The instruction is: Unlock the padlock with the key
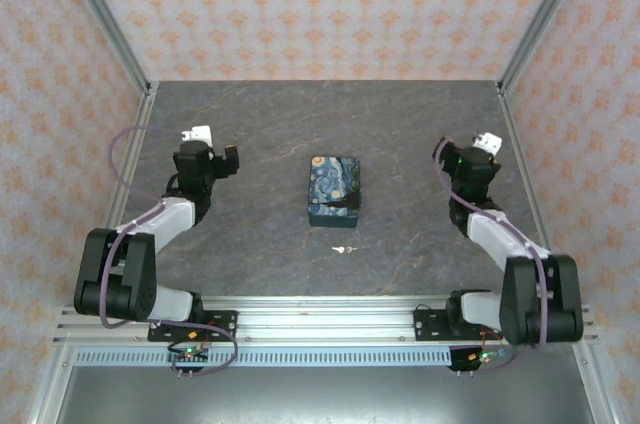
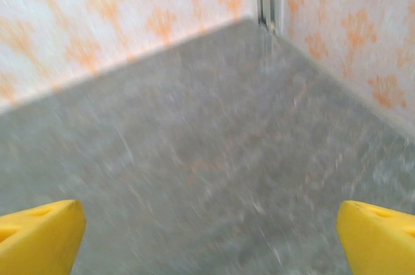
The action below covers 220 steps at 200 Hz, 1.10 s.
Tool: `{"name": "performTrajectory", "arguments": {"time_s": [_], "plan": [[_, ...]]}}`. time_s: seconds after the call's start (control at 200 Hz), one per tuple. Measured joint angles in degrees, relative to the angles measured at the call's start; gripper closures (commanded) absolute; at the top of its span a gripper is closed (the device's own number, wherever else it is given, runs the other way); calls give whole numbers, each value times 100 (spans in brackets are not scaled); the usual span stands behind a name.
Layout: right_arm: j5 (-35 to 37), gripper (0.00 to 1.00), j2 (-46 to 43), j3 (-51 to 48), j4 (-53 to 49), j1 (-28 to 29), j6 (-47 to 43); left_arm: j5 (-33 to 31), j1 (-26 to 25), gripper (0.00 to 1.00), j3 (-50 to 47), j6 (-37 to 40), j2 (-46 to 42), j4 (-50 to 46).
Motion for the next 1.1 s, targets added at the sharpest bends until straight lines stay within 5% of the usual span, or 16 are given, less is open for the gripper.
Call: {"name": "performTrajectory", "arguments": {"time_s": [0.25,0.395,0.641,0.821,1.101], "plan": [[-1843,14,-636,358,-1342,92,1176,199,-50,0,1272,-1016,-216,-2061],[-2481,16,-614,308,-2218,870,1576,487,-369,0,1641,-1558,-337,-2889],[-2433,18,-450,-212,-2459,2564,2363,999,-767,0,1668,-2251,-428,-3558],[-2170,19,304,-181,-2306,3263,2820,1222,-767,0,1668,-2627,-474,-3731],[-2037,21,1766,1213,-2083,4358,3143,1427,-767,0,1749,-2951,-505,-3862]]}}
